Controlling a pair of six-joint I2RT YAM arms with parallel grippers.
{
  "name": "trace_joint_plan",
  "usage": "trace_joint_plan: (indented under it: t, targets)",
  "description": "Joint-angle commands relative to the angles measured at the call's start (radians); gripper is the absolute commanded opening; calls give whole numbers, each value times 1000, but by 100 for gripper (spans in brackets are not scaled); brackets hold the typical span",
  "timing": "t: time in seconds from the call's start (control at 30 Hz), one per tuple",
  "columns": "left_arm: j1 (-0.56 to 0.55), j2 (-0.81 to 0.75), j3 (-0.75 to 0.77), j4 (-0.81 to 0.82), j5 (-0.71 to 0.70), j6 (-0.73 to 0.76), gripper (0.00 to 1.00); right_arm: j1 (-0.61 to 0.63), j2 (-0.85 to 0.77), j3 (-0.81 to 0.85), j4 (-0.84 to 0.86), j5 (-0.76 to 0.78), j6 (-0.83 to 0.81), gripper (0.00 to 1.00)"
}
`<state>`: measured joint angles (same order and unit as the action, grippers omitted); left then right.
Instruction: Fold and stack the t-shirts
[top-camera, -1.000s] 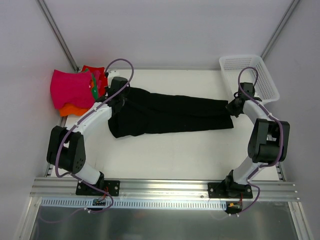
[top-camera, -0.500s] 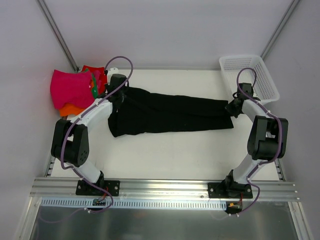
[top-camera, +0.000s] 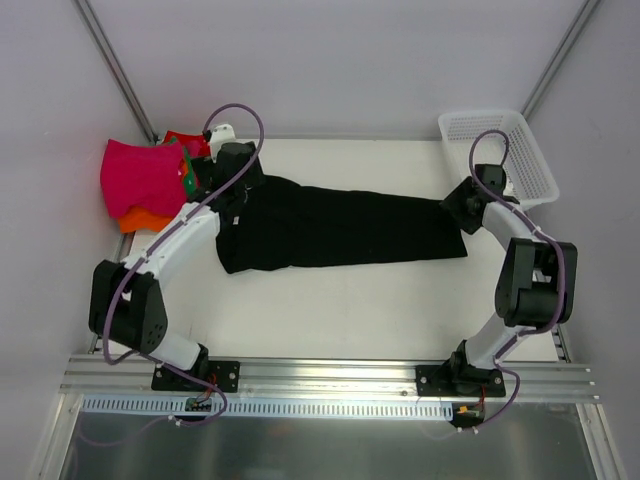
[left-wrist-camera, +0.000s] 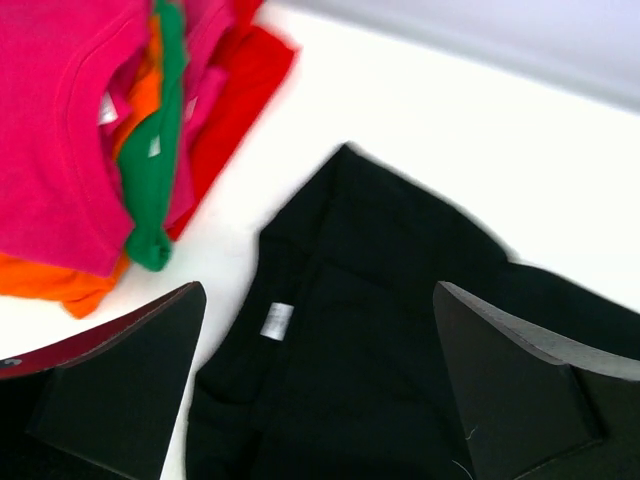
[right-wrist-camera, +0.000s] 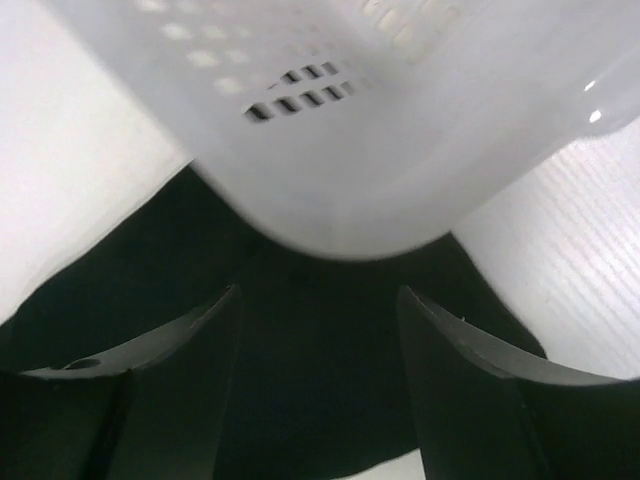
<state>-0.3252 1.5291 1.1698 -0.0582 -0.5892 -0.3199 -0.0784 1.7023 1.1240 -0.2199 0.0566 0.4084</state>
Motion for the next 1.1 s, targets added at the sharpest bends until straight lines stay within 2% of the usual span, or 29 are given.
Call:
trace_joint_plan:
  t: [0.0, 0.07, 0.1, 0.13, 0.17, 0.2, 0.23, 0.27, 0.3, 0.43, 0.53, 0.87, 1.07]
  targets:
    - [-119, -116, 21, 6, -24, 35, 99, 29, -128, -9, 68, -37, -46, 67]
    - [-169, -133, 5, 1, 59, 38, 99, 38, -179, -10, 53, -46, -62, 68]
    - [-208, -132, 1, 1, 89, 38, 95, 49, -194, -24, 38, -44, -65, 68]
    - [-224, -126, -13, -2, 116, 22, 72, 55, -226, -38, 36, -66, -71, 65]
    - [-233, -121, -21, -6, 188, 10, 54, 61, -242, -53, 36, -84, -72, 63]
    - [-241, -109, -41, -6, 224, -20, 14, 75, -271, -90, 40, -81, -74, 45]
    - [-241, -97, -48, -6, 250, -39, 14, 77, -271, -107, 40, -74, -74, 45]
    - [-241, -84, -58, -6, 265, -50, 0, 77, -298, -130, 42, -63, -63, 6]
    - [-241, -72, -74, -6, 293, -57, 0, 101, -311, -150, 47, -63, -57, 1]
    - [-242, 5, -96, -5, 302, -111, 0, 111, -303, -217, 51, 12, -54, 1]
    - [-238, 60, -79, 3, 284, -126, 0, 112, -253, -204, 28, 8, -62, 0]
    - [-150, 212, 20, 24, 364, -136, 0, 111, -124, -118, 25, 23, -80, 1]
    - [-124, 246, 5, 18, 374, -194, 0, 112, -7, -41, 8, 28, -80, 1]
